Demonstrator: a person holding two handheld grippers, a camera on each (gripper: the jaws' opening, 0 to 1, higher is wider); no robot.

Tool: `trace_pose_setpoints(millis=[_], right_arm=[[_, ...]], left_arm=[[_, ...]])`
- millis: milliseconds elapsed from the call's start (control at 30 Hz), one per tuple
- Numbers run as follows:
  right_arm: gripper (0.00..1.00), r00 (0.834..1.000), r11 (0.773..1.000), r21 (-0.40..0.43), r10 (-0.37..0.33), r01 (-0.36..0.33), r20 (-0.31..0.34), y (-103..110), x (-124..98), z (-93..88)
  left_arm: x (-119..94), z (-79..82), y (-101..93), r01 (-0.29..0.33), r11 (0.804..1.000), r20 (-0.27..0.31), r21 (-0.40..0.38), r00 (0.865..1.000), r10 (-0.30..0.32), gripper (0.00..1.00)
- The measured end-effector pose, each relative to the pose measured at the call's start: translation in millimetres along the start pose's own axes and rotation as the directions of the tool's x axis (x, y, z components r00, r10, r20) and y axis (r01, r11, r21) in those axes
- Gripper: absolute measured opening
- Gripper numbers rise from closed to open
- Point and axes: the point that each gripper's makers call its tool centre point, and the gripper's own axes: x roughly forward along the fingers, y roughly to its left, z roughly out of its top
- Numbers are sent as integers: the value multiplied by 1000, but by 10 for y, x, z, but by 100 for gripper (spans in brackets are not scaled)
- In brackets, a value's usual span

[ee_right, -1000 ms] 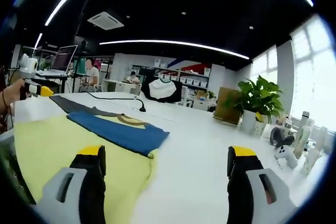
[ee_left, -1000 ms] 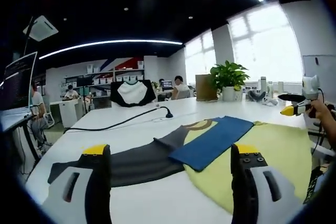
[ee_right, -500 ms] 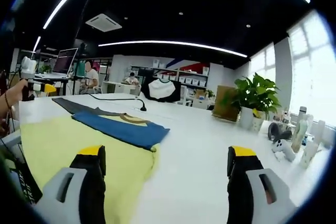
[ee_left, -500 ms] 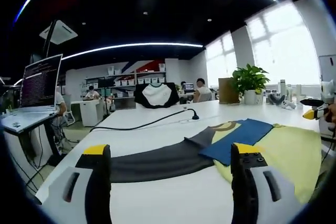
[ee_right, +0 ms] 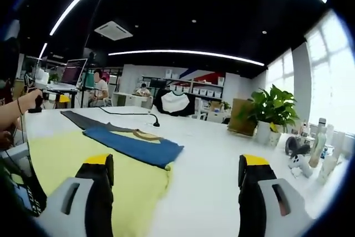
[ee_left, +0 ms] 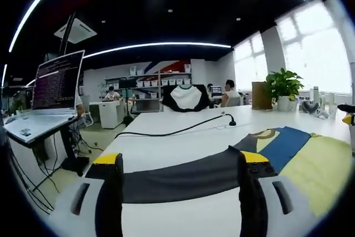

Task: Fold the garment on the visible template until the final outline fits inside the template.

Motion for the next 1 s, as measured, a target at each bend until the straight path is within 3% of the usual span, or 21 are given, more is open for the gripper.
trace_pose_setpoints(millis=[100, 133, 367, 567, 933, 1000], right_arm=[[96, 1000, 1000, 9, 2, -2, 7, -16, -35, 37], [95, 1000, 1000, 12, 2, -2, 9, -18, -46, 46], [93, 1000, 1000, -1, -12, 12, -24, -52, -68, 4], [93, 999, 1000, 9, 10, -10, -31, -1, -76, -6], [92, 1000, 1000, 24, 12, -12, -10, -18, -124, 79], [91, 1000, 1000, 26, 10, -10, -6, -20, -131, 86]], left_arm=[[99, -141, 176, -23, 1000, -33, -17, 999, 22, 86], [125, -260, 226, -29, 999, -74, -25, 997, 27, 85], [228, -500, 362, -38, 997, -120, -61, 992, 31, 82], [400, -627, 472, -50, 997, -174, -61, 984, 39, 78], [600, -746, 602, -75, 989, -208, -130, 977, 47, 68], [612, -830, 620, -83, 993, -248, -84, 967, 60, 69]])
